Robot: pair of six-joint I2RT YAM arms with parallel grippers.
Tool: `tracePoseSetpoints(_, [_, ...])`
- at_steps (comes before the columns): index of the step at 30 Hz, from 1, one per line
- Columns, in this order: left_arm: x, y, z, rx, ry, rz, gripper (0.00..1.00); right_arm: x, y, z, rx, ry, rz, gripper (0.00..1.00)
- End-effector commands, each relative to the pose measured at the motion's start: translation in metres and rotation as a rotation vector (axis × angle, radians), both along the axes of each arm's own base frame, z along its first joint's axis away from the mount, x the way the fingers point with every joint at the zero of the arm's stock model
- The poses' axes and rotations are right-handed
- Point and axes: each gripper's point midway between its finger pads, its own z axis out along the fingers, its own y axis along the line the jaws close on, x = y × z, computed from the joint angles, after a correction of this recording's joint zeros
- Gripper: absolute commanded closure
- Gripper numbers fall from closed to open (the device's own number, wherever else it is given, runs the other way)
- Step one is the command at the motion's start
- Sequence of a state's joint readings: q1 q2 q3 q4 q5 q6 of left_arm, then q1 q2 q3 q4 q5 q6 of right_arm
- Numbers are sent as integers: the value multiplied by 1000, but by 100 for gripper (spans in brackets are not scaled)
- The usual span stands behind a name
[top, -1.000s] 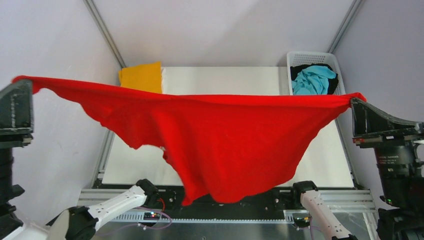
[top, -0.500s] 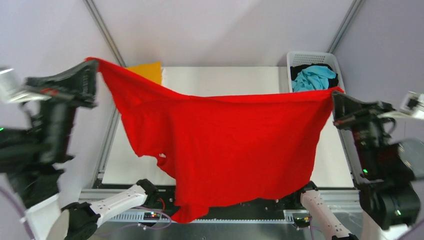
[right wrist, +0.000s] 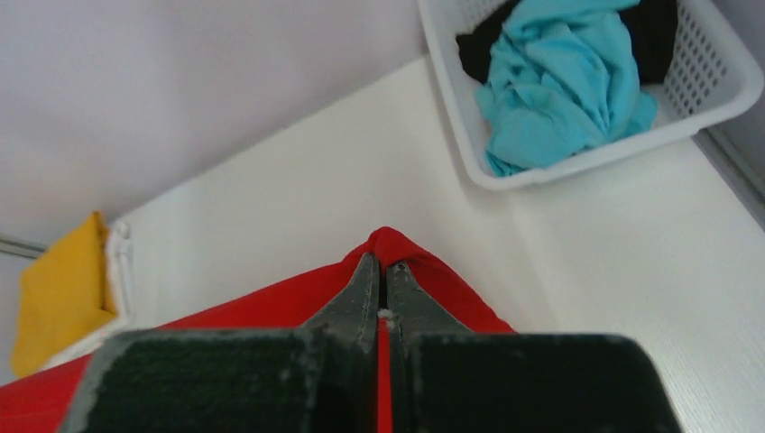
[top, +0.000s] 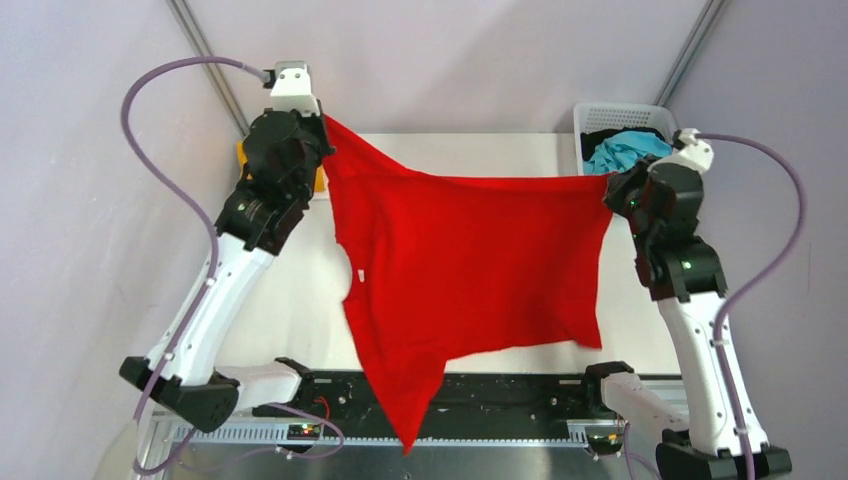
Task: Fold and stack the t-shirts
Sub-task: Flatten out the tshirt
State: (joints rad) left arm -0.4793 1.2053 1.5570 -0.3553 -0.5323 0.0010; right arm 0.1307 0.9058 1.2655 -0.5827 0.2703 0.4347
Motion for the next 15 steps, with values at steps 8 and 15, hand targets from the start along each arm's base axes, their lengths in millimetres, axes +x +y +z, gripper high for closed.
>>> tracePoseSetpoints(8, [90,-2,-44,-3,0,31,100,93,5,-62,-24,62,3,100])
tracePoseSetpoints(15, [162,1,-89,57,79,106,100,147,0,-94,-34,63,-17,100])
